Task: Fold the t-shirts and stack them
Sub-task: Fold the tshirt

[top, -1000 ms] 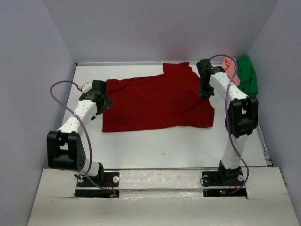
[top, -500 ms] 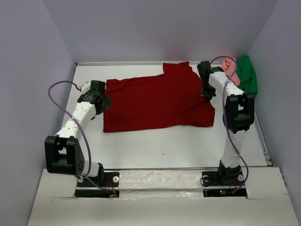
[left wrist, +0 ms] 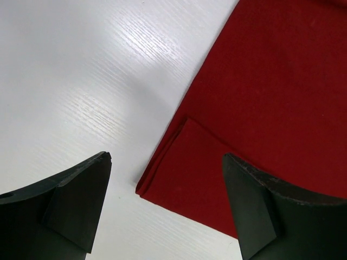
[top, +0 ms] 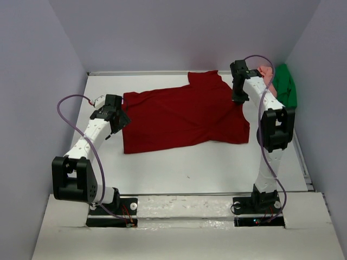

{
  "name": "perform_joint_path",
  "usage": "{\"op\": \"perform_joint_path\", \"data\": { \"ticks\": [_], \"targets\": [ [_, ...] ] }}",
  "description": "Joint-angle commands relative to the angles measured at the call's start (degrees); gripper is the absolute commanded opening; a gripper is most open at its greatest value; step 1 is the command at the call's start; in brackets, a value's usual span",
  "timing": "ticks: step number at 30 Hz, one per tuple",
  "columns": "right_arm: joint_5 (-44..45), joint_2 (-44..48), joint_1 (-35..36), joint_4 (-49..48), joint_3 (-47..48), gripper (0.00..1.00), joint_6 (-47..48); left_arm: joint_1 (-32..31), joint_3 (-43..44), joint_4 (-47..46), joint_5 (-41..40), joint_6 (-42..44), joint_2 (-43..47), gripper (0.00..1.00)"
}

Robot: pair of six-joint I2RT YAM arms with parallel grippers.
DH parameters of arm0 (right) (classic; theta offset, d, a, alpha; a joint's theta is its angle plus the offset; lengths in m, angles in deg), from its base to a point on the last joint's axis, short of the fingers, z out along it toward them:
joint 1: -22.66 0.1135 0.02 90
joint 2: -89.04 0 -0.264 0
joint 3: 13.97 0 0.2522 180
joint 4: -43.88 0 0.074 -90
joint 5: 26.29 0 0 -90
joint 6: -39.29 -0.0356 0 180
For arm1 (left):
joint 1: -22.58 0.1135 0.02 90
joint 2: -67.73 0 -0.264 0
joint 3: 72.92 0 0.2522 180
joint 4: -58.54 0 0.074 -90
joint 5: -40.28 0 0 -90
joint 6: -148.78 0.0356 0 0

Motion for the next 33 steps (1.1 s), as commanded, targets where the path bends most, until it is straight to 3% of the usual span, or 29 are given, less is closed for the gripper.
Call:
{"op": "perform_joint_path", "data": {
  "ticks": [1,9,12,16,18,20,26,31,33],
  "targets": [
    [-5.91,-0.42,-0.29,-3.62,3.48,0.00,5.60,-0.25,-0.65,-1.10,-0.22,0.88,1.59,0.92],
    [-5.03,-8.68,-0.29,0.15,11.83,0.00,6.14,-0.25,-0.73,-1.10,0.48,1.50,1.77,0.92],
    [-5.03,-10.70,-0.29,0.60,12.63,0.16,5.52,-0.25,-0.65,-0.83,0.48,1.68,1.94,0.92],
    [-2.40,-13.17,-0.29,2.79,13.95,0.28,3.94,-0.25,-0.73,-0.57,0.22,1.85,2.29,0.92],
    [-0.03,-13.52,-0.29,3.85,14.04,0.41,2.71,-0.25,-0.91,-0.66,0.22,2.03,2.38,0.92],
    [2.42,-12.56,-0.29,4.11,13.60,0.52,2.01,-0.25,-1.00,-0.66,0.22,2.03,2.47,0.91],
    [3.85,-5.63,0.23,0.34,10.26,0.62,4.20,-0.34,-1.26,-1.10,0.04,2.64,3.26,0.92],
    [-2.21,0.27,3.65,0.69,5.96,0.63,2.80,-0.86,-1.17,-2.94,3.72,5.98,5.89,0.88],
    [-4.06,4.48,6.38,-1.59,0.00,0.63,1.74,-0.86,-1.35,-3.64,6.62,7.21,7.12,0.85]
  ]
}}
